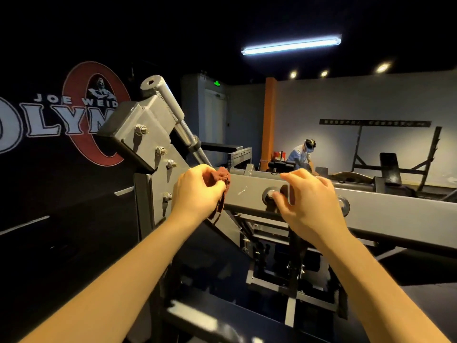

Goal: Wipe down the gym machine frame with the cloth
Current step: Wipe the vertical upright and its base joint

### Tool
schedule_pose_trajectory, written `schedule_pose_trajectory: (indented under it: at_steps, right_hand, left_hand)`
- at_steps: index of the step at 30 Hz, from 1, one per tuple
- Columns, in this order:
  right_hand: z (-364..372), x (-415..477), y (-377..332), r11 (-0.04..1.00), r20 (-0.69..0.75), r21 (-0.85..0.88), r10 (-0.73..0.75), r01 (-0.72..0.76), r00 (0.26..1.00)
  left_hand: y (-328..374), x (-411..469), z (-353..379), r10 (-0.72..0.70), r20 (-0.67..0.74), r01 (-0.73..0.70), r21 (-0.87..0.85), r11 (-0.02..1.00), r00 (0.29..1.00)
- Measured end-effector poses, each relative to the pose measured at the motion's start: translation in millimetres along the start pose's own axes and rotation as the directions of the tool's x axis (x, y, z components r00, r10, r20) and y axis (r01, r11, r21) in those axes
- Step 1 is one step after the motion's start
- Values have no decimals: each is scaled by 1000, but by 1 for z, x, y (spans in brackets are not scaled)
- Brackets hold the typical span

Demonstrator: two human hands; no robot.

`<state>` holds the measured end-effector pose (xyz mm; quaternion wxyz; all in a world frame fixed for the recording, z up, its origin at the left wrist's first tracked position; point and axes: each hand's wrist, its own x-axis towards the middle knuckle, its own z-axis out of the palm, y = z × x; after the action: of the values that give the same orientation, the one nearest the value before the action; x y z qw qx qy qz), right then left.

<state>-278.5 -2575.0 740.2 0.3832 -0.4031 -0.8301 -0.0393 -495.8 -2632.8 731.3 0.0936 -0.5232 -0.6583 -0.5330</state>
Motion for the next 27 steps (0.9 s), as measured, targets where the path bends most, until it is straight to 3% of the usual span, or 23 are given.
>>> schedule_pose_trajectory:
  at_steps: [2,5,9,11,16,23,27]
  right_hand:
    - [9,-4,7,978,72,-207,-5,20,997]
    - [26,-13,17,963,39,-259,-61,69,997]
    - [37,-17,25,940,-4,-321,-125,117,992]
    - [37,-17,26,935,-15,-331,-142,129,990]
    - [37,-17,26,940,-25,-314,-149,134,988]
    - [41,-16,23,941,-52,-322,-131,107,990]
    - [40,-16,23,943,-66,-317,-126,99,990]
  left_hand:
    - [-2,7,10,-13,-17,13,15,1000,1000]
    - [0,5,31,24,-93,-22,30,999,995]
    - [24,-36,52,278,5,-278,40,960,961]
    - [20,-33,48,338,47,-341,70,937,940]
    - [-7,23,27,161,-121,-132,217,967,979]
    - [9,-20,33,346,59,-351,193,916,936]
    - [-11,30,17,198,-132,-152,292,944,971]
